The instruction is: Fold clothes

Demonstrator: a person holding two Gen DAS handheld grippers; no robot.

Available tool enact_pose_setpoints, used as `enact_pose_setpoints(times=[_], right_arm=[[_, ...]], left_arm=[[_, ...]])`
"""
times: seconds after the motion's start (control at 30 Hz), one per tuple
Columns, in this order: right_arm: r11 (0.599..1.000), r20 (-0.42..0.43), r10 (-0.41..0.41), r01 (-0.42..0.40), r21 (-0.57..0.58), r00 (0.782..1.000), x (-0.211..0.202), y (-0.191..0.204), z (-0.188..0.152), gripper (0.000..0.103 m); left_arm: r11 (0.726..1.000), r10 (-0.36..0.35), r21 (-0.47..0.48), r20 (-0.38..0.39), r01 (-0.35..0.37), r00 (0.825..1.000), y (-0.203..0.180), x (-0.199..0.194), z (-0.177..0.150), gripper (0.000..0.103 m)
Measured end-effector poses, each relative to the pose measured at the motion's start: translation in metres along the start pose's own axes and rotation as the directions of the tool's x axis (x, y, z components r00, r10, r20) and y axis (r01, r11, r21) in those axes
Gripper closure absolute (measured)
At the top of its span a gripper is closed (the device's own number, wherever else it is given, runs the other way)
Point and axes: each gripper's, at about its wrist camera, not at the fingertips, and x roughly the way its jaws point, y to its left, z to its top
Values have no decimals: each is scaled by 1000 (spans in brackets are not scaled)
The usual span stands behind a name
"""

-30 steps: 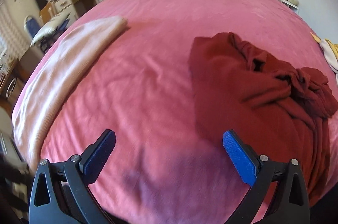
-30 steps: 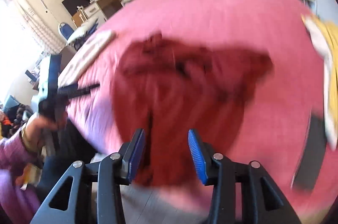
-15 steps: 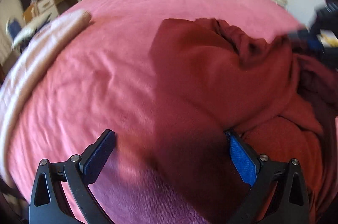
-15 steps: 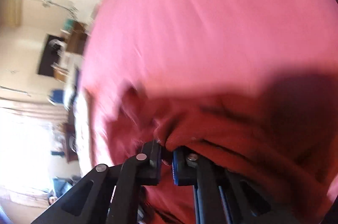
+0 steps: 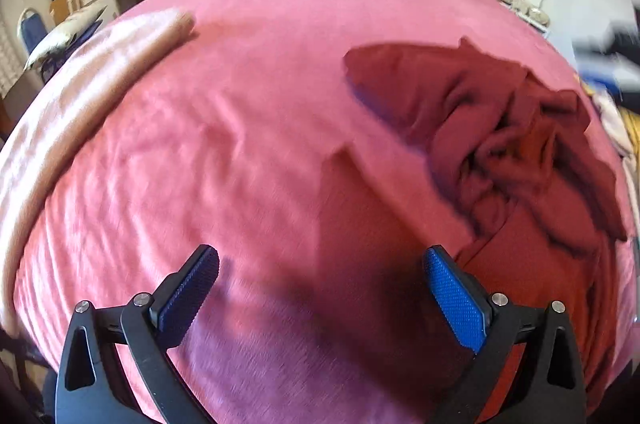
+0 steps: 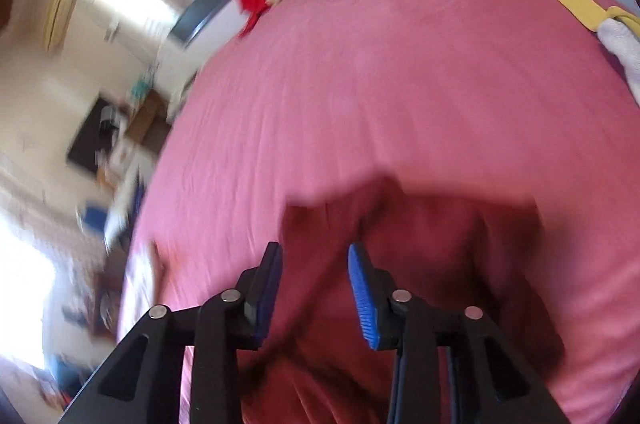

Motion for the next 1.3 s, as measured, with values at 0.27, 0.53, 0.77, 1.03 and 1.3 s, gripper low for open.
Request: enact_pose_setpoints(times=[0.27, 0.53, 0.77, 1.03, 1.3], right_arm=[[760, -164, -437, 265, -593, 884, 49, 45, -126, 65], [975, -178, 80, -114, -189, 981, -4, 92, -131, 96], [815, -343, 428, -521, -253, 836, -7, 243, -203, 96], [792, -271, 585, -611, -12, 764, -64, 182, -177, 96], [990, 291, 132, -139, 4, 948, -256, 1, -58, 96]], left_arm=[[1000, -5, -16, -47, 4, 999, -17, -12, 1, 0], [994, 28, -108, -45, -33, 999, 49, -59, -61, 0], [919, 94, -378, -67, -112, 993, 137, -83, -95, 0], [890, 136, -435, -27, -134, 990, 169, -105, -99, 0], [964, 55, -263, 22, -47, 998, 105, -93, -35, 0]])
